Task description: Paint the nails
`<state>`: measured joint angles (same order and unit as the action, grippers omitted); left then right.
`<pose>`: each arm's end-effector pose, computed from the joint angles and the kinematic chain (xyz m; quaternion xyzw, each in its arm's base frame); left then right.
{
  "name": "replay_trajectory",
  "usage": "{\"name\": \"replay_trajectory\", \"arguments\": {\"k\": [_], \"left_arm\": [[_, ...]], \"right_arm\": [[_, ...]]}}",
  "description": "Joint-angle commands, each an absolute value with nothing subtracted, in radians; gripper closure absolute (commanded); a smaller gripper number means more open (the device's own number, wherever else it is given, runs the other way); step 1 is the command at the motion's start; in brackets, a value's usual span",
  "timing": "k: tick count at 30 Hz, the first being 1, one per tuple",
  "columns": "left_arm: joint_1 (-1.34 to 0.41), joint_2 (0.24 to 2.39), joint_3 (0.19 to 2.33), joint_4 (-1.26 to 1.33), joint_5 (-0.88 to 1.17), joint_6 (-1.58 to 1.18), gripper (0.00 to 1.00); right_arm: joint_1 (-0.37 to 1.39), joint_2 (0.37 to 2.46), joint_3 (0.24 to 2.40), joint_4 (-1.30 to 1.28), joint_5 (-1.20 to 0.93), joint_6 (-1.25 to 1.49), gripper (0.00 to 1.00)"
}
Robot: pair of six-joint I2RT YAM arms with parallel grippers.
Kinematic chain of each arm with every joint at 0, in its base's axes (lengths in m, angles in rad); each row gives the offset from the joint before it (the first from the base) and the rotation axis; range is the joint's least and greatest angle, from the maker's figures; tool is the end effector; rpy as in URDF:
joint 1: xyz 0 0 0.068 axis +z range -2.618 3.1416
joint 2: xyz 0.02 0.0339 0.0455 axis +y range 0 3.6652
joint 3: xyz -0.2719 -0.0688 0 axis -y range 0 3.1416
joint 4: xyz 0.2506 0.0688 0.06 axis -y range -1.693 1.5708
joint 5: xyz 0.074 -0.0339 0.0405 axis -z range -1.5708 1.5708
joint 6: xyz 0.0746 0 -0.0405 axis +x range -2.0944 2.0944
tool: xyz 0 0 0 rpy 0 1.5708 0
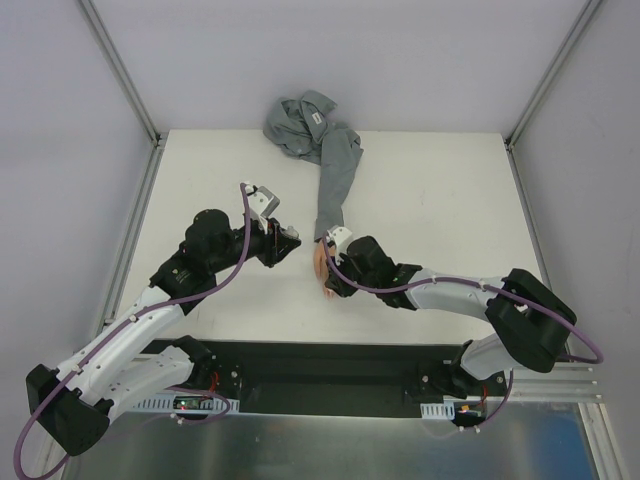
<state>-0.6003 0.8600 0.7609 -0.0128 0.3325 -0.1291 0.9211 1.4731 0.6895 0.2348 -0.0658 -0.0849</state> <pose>0.1855 -0.1565 0.3383 0.2789 0.6892 -0.3497 0.5700 0.2018 0.2737 0.1723 -0.4343 0.7561 0.2247 0.4350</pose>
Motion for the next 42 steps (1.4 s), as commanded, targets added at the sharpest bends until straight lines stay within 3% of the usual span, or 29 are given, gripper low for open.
{"name": "replay_trajectory", "arguments": {"k": [1,42], "left_arm": [[-0.589,0.844,0.798,0.04,0.351,-0.12,1.0],[-0.589,0.844,0.798,0.04,0.354,-0.121,1.0]], "right_arm": [[0.934,1.465,0.695,0.241,-0.075,-0.061,1.0],[0.939,1.473,0.696,0.244,-0.043,-0.055,1.0]]}}
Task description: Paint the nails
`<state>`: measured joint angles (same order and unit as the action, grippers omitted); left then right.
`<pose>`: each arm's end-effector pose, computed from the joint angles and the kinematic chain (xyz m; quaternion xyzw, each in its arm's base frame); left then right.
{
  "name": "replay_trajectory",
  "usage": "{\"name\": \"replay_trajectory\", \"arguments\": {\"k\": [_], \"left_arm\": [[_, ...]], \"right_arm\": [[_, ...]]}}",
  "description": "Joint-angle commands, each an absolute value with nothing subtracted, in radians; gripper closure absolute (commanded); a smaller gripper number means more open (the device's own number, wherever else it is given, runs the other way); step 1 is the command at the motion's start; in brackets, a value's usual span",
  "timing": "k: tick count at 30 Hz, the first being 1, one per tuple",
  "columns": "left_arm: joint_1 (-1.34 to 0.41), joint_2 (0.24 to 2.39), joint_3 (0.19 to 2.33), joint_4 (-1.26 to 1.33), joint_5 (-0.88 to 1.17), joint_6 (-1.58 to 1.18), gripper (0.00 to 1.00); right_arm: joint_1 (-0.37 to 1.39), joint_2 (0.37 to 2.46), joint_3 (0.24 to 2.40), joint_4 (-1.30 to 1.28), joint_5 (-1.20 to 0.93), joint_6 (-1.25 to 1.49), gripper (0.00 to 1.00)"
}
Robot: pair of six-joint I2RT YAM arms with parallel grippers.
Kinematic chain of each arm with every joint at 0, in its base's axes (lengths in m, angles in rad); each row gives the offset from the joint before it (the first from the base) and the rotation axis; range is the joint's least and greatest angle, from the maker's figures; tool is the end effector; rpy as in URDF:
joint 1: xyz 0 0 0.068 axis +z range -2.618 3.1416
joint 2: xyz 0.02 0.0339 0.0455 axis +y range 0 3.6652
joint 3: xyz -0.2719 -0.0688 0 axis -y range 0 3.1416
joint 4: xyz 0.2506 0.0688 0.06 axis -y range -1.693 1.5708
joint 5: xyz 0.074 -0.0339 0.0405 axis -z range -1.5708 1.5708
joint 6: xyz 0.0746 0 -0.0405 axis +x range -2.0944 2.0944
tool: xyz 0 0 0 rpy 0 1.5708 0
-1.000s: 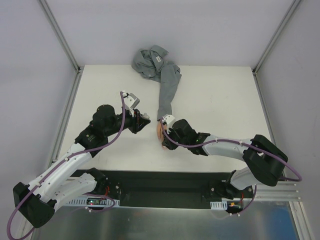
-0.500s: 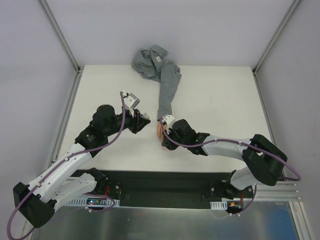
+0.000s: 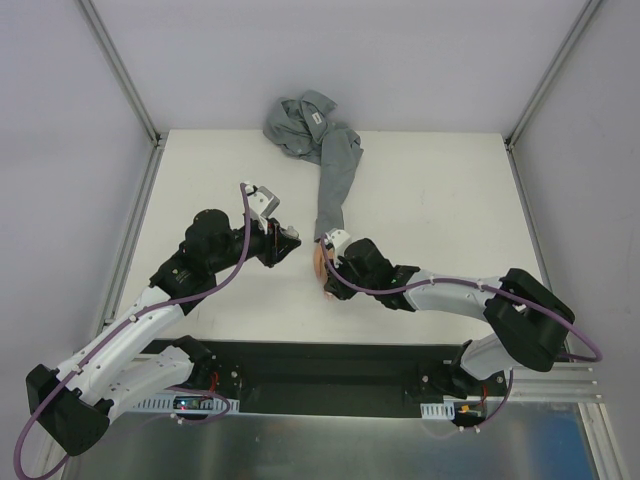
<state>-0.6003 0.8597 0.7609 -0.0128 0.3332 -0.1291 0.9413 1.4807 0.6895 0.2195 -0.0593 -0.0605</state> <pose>0.1854 -0.1565 0.3384 0.2791 0.6890 -0.3499 0.5700 0.1961 0.2768 0.1679 -0.4338 0.7628 0.2277 0.4220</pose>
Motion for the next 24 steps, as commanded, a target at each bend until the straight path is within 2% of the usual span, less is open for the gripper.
{"name": "replay_trajectory", "arguments": {"k": [1,7,15,24], "left_arm": [[-0.589,0.844,0.796,0.04,0.356,-0.121,1.0],[-0.589,0.845,0.798,0.04,0.356,-0.12,1.0],[-0.589,0.842,0.799,0.04,0.359,-0.123,1.0],[-0.589,0.845,0.799,0.04,0.359,-0.123,1.0]], "right_arm": [[0.939,1.471,0.698,0.244,-0.044,-0.055,0.99],[0.937,1.444,0.673,0.253,-0.026,-0.043,0.99],[0.95,1.474,0.698,0.232,-0.107,-0.057,1.0],[0.945,1.479,0.704,0.265,-0.055,-0.066,1.0]]}}
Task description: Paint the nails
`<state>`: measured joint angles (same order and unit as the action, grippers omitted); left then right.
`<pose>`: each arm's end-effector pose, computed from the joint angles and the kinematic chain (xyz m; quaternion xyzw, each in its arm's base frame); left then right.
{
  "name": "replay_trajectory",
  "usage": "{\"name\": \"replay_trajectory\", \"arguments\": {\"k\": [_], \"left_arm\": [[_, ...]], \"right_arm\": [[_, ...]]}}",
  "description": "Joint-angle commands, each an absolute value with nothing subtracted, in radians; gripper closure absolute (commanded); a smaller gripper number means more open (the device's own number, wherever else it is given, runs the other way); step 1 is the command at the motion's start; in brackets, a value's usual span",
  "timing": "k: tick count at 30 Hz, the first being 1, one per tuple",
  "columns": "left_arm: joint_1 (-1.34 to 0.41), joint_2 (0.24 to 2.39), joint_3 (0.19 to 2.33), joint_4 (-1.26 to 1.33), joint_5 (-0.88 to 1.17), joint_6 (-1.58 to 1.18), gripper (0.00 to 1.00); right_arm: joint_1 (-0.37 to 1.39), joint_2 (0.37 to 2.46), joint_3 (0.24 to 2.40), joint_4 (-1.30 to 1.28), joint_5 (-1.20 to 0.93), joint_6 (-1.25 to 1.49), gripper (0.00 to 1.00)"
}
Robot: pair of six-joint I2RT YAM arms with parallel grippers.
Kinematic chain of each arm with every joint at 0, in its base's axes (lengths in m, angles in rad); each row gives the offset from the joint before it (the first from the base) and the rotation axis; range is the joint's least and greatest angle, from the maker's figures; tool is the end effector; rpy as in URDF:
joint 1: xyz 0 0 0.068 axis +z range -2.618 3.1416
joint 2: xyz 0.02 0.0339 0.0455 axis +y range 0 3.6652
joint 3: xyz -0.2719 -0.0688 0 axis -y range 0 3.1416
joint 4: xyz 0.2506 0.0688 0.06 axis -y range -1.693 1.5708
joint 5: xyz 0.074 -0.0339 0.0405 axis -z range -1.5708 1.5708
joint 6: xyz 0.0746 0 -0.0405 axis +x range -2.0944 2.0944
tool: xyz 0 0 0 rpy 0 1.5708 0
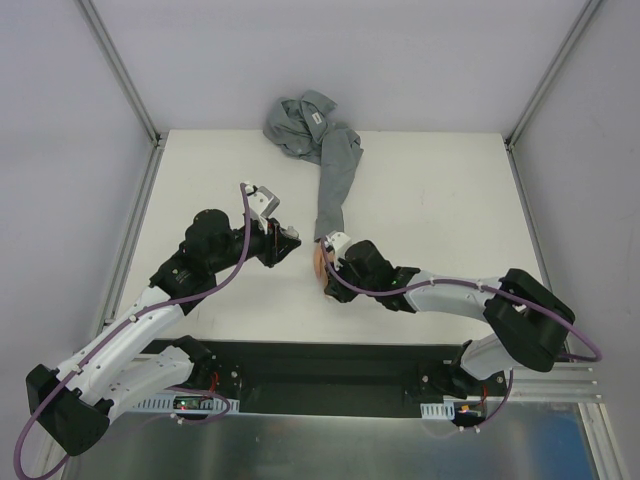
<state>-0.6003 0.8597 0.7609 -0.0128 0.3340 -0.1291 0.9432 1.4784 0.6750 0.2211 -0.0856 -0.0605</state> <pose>0.1854 -0.1566 0.3384 0.2793 0.6889 -0.3502 0.5699 0.1921 0.2757 0.1640 -0.4409 0.7613 0.2365 0.4124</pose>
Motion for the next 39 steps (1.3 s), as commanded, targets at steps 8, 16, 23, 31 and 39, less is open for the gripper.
{"name": "replay_trajectory", "arguments": {"k": [8,16,23,31,39], "left_arm": [[-0.589,0.85,0.799,0.04,0.359,-0.124,1.0],[-0.589,0.853,0.799,0.041,0.362,-0.124,1.0],[-0.589,0.85,0.799,0.041,0.359,-0.123,1.0],[-0.589,0.848,0.799,0.041,0.359,-0.123,1.0],[-0.589,0.847,0.799,0.041,0.364,-0.123,1.0]], "right_arm": [[0.925,1.476,0.701,0.284,-0.032,-0.068,1.0],[0.917,1.476,0.696,0.302,-0.026,-0.071,0.99],[0.91,1.482,0.695,0.308,-0.023,-0.069,1.0],[0.905,1.474,0.689,0.313,-0.026,-0.066,1.0],[0.933,1.477,0.681,0.299,-0.055,-0.045,0.99]]}}
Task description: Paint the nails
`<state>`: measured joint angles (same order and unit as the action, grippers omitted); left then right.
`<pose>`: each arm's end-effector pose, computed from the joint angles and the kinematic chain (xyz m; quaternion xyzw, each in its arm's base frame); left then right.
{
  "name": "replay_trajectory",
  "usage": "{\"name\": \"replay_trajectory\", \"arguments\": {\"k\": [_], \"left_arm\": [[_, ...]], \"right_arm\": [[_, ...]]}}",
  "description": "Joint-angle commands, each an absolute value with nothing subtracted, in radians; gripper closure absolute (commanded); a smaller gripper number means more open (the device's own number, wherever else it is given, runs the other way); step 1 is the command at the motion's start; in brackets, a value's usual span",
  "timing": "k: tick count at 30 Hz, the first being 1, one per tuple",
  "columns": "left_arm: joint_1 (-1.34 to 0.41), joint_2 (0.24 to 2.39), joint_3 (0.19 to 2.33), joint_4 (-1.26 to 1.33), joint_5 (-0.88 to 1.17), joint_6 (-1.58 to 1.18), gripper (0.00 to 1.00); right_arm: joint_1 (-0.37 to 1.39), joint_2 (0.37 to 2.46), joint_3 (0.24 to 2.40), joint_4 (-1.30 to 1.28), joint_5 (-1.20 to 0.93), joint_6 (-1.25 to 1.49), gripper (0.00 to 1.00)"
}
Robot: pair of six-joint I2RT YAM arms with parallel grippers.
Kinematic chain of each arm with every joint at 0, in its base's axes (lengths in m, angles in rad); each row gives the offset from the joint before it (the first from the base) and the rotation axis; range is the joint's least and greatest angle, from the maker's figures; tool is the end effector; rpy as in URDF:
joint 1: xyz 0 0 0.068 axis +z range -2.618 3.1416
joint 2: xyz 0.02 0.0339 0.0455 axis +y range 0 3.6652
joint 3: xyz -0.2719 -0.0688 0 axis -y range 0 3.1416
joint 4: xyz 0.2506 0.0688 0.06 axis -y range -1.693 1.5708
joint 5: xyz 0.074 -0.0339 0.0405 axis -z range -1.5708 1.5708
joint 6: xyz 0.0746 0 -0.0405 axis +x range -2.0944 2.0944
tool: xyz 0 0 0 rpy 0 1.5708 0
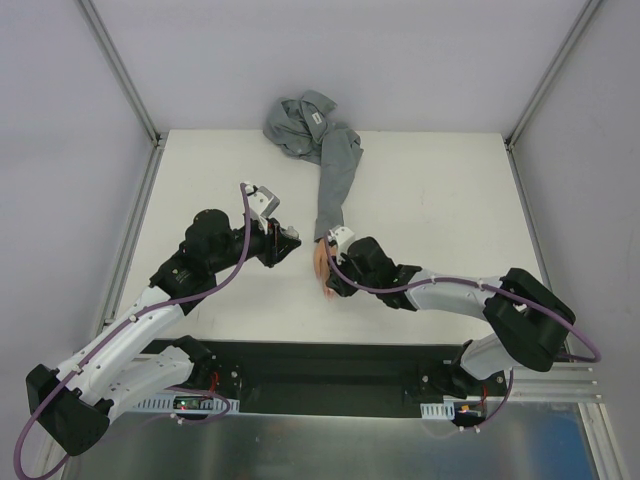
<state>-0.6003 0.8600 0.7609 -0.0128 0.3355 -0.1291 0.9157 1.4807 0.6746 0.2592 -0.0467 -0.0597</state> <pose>0.1854 -0.1567 0.3383 0.2798 0.6888 -0.3507 0.5695 0.2039 0.2711 0.1678 -0.4185 0.7646 0.2218 0.4371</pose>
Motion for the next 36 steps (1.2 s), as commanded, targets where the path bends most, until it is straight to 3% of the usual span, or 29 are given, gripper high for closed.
{"name": "replay_trajectory", "arguments": {"k": [1,36], "left_arm": [[-0.589,0.845,0.799,0.041,0.362,-0.123,1.0],[-0.589,0.845,0.799,0.041,0.368,-0.121,1.0]], "right_arm": [[0.942,1.477,0.683,0.298,-0.051,-0.043,1.0],[0.911,1.451,0.655,0.324,-0.044,-0.041,1.0]]}}
